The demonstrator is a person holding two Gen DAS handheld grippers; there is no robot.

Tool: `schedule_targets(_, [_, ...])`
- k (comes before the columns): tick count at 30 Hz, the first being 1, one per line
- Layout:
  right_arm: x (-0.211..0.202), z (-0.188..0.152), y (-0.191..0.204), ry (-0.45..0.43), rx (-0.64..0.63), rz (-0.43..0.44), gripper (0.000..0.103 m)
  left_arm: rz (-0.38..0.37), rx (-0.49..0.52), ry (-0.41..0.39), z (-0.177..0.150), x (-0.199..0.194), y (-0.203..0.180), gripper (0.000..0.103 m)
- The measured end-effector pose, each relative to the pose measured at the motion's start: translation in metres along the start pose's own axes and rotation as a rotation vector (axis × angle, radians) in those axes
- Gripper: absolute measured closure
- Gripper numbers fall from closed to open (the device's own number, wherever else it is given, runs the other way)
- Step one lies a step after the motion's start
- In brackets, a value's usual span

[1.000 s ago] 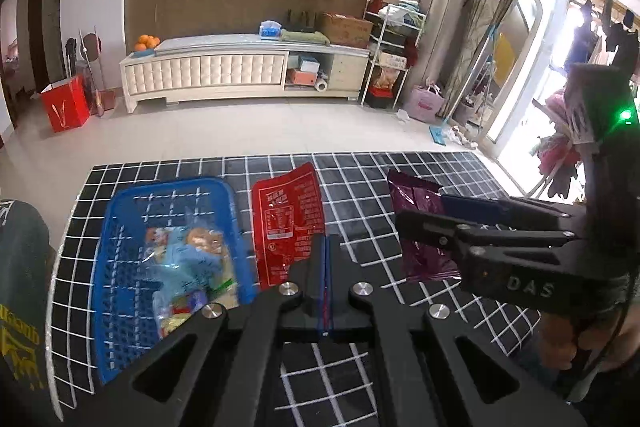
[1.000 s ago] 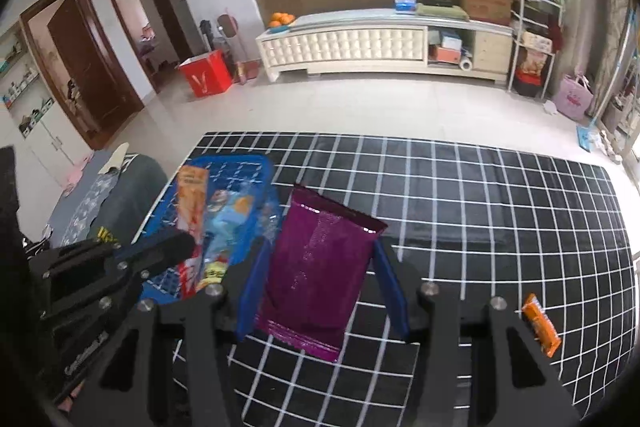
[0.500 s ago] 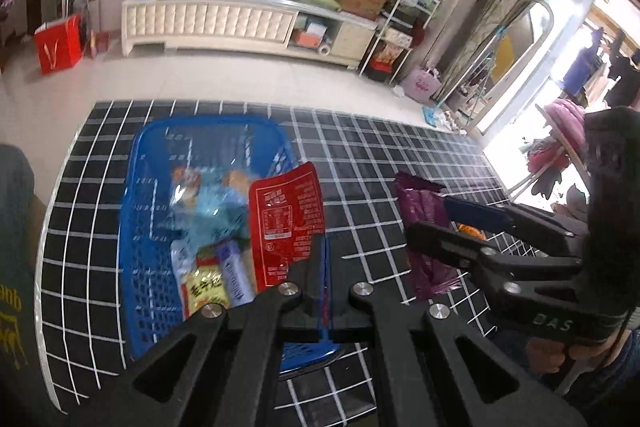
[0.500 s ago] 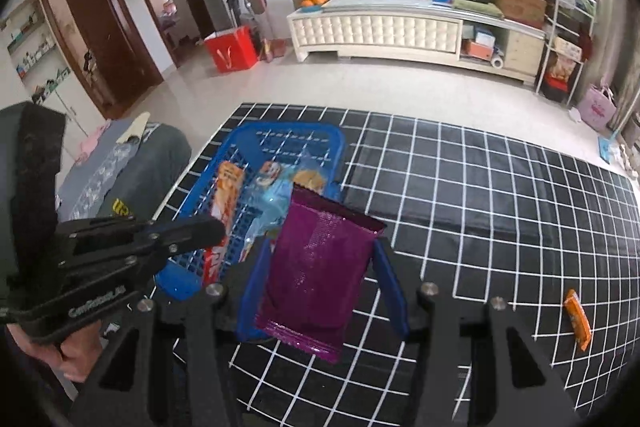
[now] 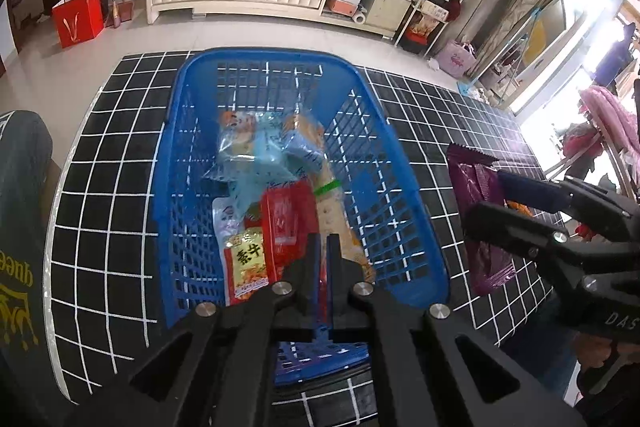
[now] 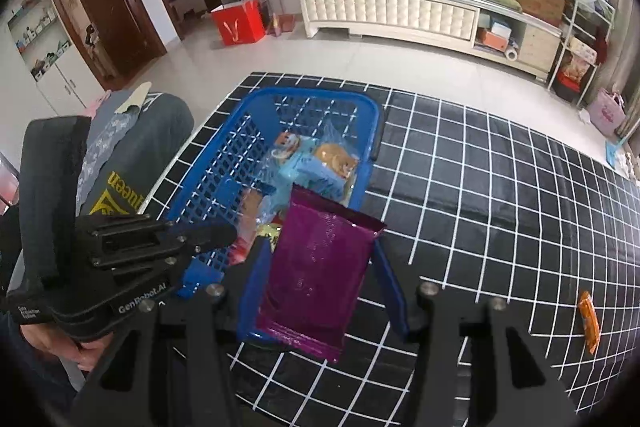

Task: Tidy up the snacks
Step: 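Carry the red and purple packets over the blue basket, then open the left tool to drop the red packet while the right tool releases the purple one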

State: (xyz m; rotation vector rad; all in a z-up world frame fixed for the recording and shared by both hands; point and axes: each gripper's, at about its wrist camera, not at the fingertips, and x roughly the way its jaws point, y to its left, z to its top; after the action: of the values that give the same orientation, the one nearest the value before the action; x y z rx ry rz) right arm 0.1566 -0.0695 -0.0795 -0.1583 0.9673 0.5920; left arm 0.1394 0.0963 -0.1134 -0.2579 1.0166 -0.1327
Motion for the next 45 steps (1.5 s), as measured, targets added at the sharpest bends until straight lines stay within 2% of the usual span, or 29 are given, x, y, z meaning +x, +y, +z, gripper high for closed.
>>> schedule_targets(1, [0.001,0.001,0.001,0.001,-0.004,-0.001,0.046,0.000,0.000,0.002,-0.001,0.000,0.002,0.091])
schedule_targets(2, [0.001,0.002,0.003,0.001,-0.009,-0.003,0.046,0.012,-0.005,0.006,-0.002,-0.001,0.003,0.073])
schedule_targets(3, [0.001,0.001,0.005,0.002,-0.012,-0.004,0.046,0.021,-0.005,0.003,-0.003,-0.002,0.003,0.062])
schedule_targets(5, [0.002,0.003,0.007,0.004,-0.013,0.001,0.047,0.029,0.005,-0.021,-0.003,-0.011,0.005,0.059])
schedule_targets(8, [0.004,0.007,0.011,0.005,-0.021,0.004,0.047,0.045,0.010,-0.054,-0.002,-0.026,0.008,0.047])
schedule_targets(15, [0.006,0.024,0.022,-0.008,-0.045,0.005,0.047,0.101,0.026,-0.099,0.005,-0.052,0.023,0.039])
schedule_targets(22, [0.019,0.045,0.032,-0.009,-0.067,-0.010,0.047,0.145,-0.041,-0.120,0.015,-0.058,0.055,0.039])
schedule_targets(27, [0.043,0.065,0.043,0.005,-0.118,-0.059,0.047,0.148,-0.059,-0.121,0.022,-0.055,0.072,0.039])
schedule_targets(32, [0.076,0.079,0.046,0.059,-0.118,-0.056,0.047,0.155,-0.046,-0.130,0.025,-0.049,0.083,0.039])
schedule_targets(34, [0.088,0.083,0.047,0.078,-0.113,-0.053,0.047,0.156,-0.036,-0.126,0.027,-0.046,0.087,0.033])
schedule_targets(35, [0.097,0.085,0.047,0.094,-0.108,-0.051,0.047,0.160,-0.034,-0.119,0.028,-0.043,0.089,0.022])
schedule_targets(36, [0.103,0.087,0.048,0.104,-0.105,-0.051,0.047,0.164,-0.032,-0.115,0.029,-0.041,0.092,0.018])
schedule_targets(45, [0.145,0.100,0.051,0.161,-0.112,-0.049,0.046,0.173,0.029,-0.109,0.030,-0.034,0.093,0.016])
